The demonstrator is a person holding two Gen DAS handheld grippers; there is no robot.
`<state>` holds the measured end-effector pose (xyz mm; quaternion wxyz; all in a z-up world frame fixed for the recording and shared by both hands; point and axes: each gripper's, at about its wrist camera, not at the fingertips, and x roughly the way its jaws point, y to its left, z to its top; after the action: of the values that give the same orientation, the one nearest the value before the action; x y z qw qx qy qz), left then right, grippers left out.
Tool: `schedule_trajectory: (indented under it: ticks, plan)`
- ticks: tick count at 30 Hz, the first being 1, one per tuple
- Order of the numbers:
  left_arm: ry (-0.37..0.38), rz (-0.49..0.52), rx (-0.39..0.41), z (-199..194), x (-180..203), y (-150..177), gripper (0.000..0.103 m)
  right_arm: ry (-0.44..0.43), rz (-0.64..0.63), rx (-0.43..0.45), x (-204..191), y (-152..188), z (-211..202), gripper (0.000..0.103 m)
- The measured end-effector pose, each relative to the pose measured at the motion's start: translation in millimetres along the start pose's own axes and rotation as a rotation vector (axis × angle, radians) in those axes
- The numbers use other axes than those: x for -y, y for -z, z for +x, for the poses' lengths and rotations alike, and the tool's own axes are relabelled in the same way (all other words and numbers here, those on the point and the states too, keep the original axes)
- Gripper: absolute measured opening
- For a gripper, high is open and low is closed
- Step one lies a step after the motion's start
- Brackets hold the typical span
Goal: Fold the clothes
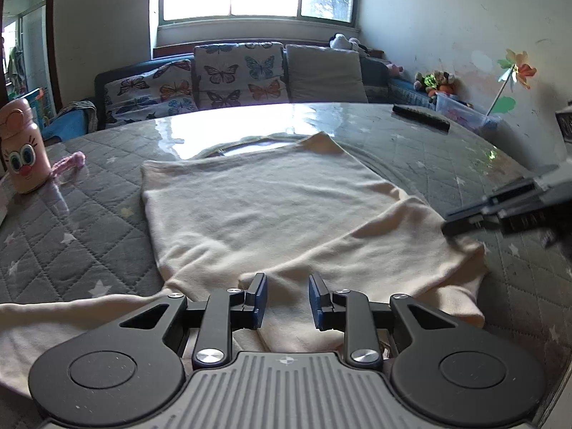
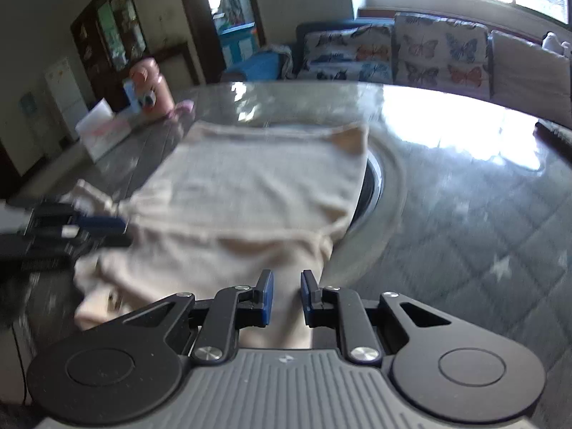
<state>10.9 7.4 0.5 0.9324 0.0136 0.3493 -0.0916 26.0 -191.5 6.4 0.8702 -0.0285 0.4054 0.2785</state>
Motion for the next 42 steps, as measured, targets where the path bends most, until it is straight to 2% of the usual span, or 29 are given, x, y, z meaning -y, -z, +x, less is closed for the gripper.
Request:
schedule_trajectory:
  ticks: [3, 8, 11, 14, 19, 23, 31, 36, 42]
  plan:
    - [-0.005, 0.002, -0.014, 2, -2, 4, 0.028, 0.019, -0.03, -0.018, -6, 12, -2, 0.015]
    - [-0.024, -0.017, -0.005, -6, -9, 7, 0.028, 0.026, -0.052, 0.033, -12, -2, -12, 0.015]
    - [-0.045, -0.045, 0.0, -14, -17, 11, 0.028, 0.022, -0.035, 0.06, -11, -14, -1, 0.015]
    - [-0.084, -0.08, 0.006, -25, -30, 17, 0.028, 0.04, -0.047, 0.033, -12, -15, 18, 0.015]
    - [-0.177, -0.159, 0.014, -44, -62, 27, 0.028, 0.068, -0.08, 0.046, -22, -17, 19, 0.016]
    - [-0.268, -0.233, 0.015, -56, -90, 36, 0.028, 0.002, -0.136, 0.046, -47, -24, 23, 0.016]
    - [-0.433, -0.359, 0.031, -81, -136, 51, 0.031, -0.124, -0.225, 0.006, -104, -35, 62, 0.016]
    - [-0.494, -0.402, 0.039, -94, -153, 58, 0.032, -0.135, -0.263, -0.002, -130, -38, 83, 0.016]
    - [-0.522, -0.448, 0.045, -99, -165, 62, 0.037, -0.157, -0.282, 0.008, -144, -42, 85, 0.016]
